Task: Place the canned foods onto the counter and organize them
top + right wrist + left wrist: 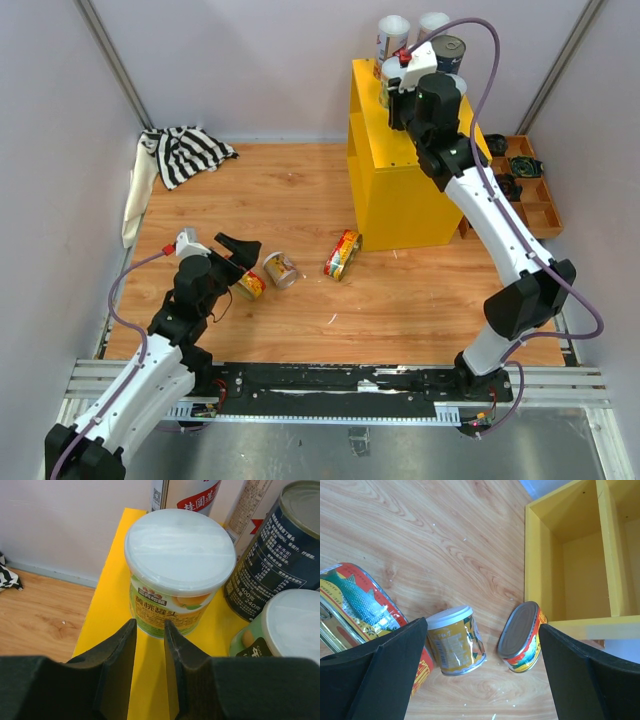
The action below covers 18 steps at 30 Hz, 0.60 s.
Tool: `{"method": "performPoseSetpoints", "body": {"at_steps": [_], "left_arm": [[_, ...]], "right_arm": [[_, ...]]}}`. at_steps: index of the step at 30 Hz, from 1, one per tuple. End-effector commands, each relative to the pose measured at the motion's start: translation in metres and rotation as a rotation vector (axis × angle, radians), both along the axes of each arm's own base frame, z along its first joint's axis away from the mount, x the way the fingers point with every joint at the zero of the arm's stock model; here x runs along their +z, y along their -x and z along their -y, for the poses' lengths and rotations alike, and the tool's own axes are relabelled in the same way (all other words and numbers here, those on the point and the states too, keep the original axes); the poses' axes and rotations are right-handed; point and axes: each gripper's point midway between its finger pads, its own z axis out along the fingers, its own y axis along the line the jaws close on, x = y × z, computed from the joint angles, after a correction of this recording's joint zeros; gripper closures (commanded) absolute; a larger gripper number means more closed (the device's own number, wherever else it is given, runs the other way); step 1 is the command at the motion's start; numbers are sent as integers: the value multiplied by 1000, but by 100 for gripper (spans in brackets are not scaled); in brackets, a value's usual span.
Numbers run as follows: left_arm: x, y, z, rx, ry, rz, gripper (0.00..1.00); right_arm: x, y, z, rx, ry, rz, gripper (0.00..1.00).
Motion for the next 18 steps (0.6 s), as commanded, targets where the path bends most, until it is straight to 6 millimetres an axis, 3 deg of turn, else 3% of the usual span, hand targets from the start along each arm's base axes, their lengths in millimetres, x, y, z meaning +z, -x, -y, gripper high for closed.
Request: {"method": "performPoseSetpoints", "body": {"at_steps": [1, 18], "left_arm": [[7, -7, -3, 12, -12, 36, 2], [2, -11, -1, 9, -7, 28, 2]], "right_arm": [[19, -7, 13, -43, -23, 41, 71], [6, -25, 20, -43, -14, 19, 71]]}}
